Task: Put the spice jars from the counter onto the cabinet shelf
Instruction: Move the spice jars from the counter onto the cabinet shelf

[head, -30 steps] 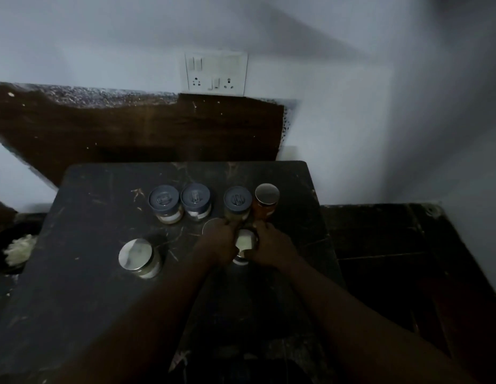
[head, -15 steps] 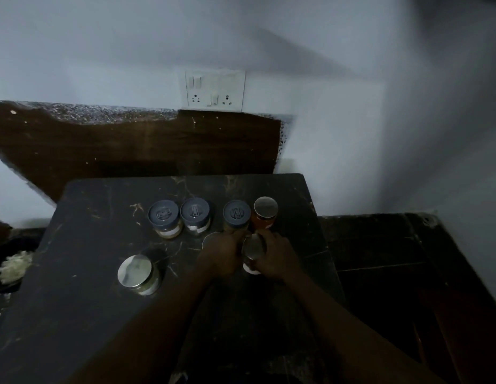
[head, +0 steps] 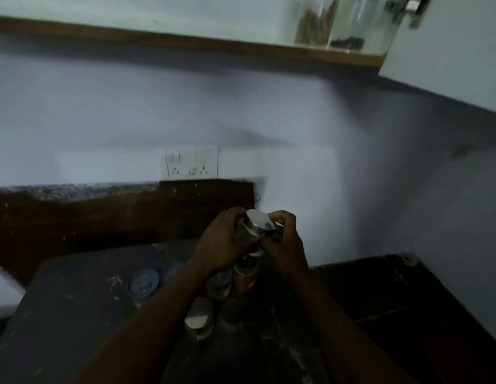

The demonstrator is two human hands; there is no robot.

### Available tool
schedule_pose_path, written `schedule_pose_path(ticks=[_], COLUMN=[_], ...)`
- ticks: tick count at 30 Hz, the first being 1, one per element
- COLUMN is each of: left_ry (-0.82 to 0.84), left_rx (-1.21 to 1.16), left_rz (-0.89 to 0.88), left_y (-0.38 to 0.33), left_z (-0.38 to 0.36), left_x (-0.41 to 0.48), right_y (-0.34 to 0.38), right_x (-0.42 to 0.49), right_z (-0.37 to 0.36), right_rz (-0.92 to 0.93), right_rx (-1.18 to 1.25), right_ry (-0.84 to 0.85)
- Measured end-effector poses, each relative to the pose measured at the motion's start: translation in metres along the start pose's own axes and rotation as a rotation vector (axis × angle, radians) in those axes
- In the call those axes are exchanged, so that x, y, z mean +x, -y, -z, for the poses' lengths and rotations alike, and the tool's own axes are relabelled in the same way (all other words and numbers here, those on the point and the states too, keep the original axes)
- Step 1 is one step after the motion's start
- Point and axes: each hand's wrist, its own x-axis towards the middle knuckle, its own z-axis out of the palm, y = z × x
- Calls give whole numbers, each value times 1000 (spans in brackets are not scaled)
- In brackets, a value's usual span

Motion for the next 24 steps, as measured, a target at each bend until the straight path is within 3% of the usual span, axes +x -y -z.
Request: schedule_pose_path(ticks=[5,10,16,24], left_ry=[-188,-245,-255,-425], left_rx=[92,-53,-94,23], left_rz=[-160,-244,-364,-456], left_y=[-50,-106,-167,-225], left_z=[17,60,118,175], left_x=[30,75,128,185], right_y=[53,132,221,301], right_x=[24,64,103,151], right_z=[7,34,62,88], right_rz=[127,301,515,749], right_rx=[99,180,131,-8], right_ry=[-148,-174,-240,-302])
